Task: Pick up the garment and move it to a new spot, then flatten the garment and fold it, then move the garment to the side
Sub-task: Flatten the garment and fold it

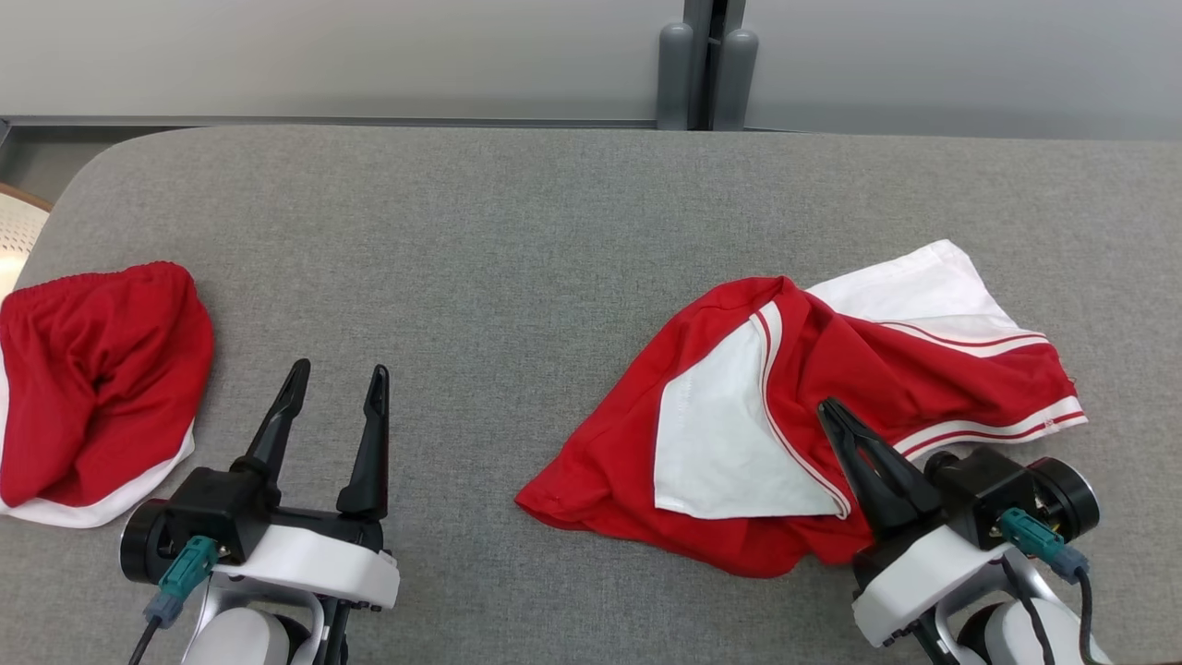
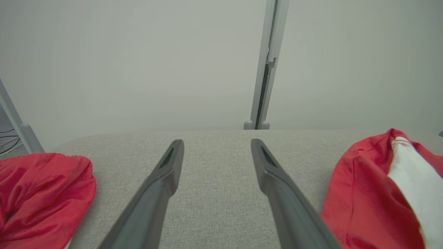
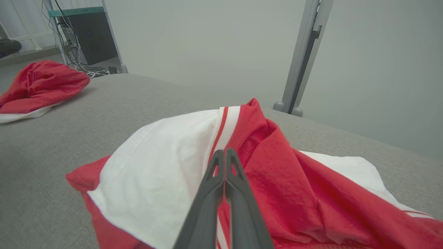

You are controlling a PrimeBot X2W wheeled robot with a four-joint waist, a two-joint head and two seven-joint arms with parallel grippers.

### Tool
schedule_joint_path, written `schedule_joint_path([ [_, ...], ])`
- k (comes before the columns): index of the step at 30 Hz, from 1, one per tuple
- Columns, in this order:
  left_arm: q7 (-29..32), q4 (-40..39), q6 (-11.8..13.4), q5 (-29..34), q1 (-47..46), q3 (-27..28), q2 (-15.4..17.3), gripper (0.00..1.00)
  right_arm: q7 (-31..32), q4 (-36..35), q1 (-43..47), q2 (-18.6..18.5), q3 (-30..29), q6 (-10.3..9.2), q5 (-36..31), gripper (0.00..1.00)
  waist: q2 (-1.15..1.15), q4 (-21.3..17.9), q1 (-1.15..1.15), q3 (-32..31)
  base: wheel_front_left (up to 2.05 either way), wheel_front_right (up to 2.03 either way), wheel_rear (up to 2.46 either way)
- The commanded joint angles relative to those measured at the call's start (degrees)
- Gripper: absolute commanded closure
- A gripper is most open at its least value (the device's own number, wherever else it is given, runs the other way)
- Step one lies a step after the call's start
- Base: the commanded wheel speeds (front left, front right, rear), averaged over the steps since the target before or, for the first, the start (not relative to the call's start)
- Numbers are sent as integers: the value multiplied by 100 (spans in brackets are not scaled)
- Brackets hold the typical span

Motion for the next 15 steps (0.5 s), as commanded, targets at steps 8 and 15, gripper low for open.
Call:
schedule_joint_path([
  [8,-22,1,40,-38,-78,5,73,0,-47,-231,81,80,-128,-6,97,100,0,-91,0,-49,0,0,0],
  [15,5,-30,72,-49,6,-18,114,0,-222,-373,145,218,-375,-6,290,10,0,-176,0,-183,0,0,0],
])
